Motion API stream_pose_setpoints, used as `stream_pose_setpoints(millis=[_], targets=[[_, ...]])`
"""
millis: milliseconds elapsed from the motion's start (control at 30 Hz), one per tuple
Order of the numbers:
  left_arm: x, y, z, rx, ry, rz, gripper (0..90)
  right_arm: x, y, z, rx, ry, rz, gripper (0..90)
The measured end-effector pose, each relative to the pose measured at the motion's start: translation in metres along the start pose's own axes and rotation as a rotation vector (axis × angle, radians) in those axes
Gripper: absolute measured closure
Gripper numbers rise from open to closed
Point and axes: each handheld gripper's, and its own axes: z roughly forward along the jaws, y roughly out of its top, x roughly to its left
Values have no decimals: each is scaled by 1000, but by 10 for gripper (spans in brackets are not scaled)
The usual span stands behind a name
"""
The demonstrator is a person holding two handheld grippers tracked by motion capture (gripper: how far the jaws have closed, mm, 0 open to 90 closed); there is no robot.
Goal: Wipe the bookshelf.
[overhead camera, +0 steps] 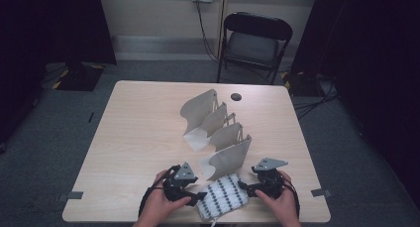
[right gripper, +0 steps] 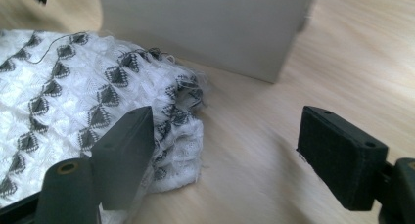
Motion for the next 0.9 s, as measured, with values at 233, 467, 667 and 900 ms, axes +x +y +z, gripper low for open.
stream_pose_setpoints(millis=[233,467,667,900], targets=[[-4,1,4,-2,-21,4,336,20,7,10,-10,51,-38,206],[-12,-1,13,103,5,104,585,8,7,2,-62,57,15,167],[-8,1,5,166,42,92,833,-18,0,-8,-84,0,62,151],[19,-8,-15,147,111,16,855,-43,-16,-10,-50,-69,90,151]])
